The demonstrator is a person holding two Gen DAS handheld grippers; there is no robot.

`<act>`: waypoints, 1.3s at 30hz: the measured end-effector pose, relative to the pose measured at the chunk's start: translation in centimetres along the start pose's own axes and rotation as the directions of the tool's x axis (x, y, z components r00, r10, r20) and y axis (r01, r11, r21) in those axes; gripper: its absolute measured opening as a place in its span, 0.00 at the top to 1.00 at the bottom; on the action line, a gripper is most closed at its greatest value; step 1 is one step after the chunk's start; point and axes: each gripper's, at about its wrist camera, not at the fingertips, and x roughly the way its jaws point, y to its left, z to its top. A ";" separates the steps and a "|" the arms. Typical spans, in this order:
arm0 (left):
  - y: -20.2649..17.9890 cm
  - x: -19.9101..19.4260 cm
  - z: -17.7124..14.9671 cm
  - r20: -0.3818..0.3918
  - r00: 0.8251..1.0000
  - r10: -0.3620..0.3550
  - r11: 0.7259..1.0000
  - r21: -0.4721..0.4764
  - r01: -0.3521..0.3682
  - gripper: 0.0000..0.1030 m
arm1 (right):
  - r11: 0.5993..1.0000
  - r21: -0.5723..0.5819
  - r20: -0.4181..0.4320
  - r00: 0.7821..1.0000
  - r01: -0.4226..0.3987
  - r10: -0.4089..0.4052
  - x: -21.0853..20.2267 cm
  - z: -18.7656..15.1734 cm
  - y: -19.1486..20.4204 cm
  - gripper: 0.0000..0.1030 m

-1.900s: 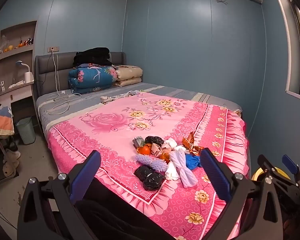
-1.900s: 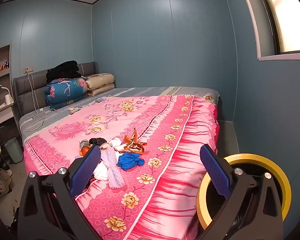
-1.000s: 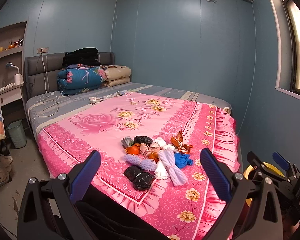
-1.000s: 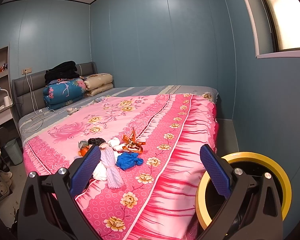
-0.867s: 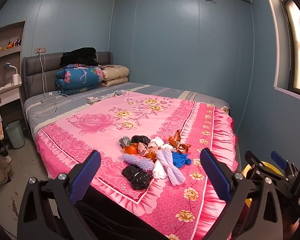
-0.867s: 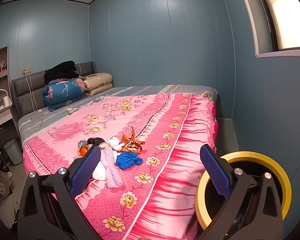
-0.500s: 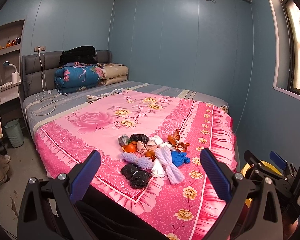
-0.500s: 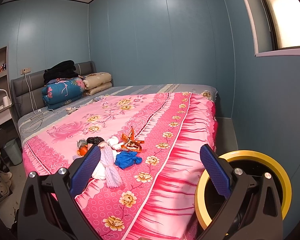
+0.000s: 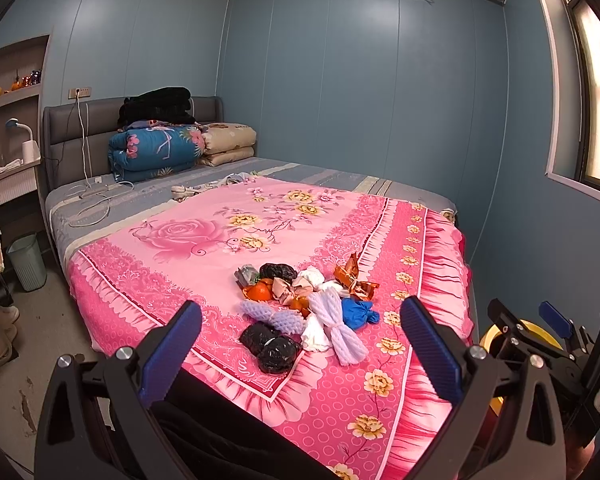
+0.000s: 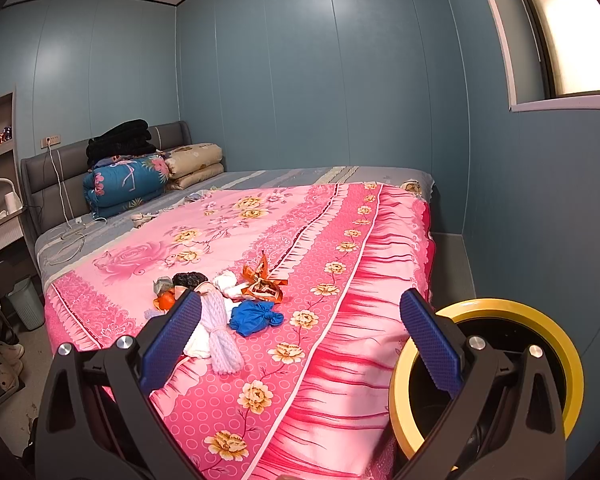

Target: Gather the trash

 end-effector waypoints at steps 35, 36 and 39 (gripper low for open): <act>-0.1 0.2 -0.2 -0.008 1.000 -0.004 1.000 -0.001 0.004 0.07 | 1.000 0.003 -0.005 1.000 0.002 -0.002 0.1 0.0 -0.1 0.07; -0.2 0.2 -0.3 -0.008 1.000 -0.003 1.000 -0.001 0.003 0.07 | 1.000 0.003 -0.006 1.000 0.002 -0.002 0.2 -0.1 -0.2 0.07; -0.1 0.3 -0.3 -0.010 1.000 -0.002 1.000 -0.003 0.002 0.07 | 1.000 0.003 -0.009 1.000 0.007 -0.007 0.2 -0.4 -0.3 0.07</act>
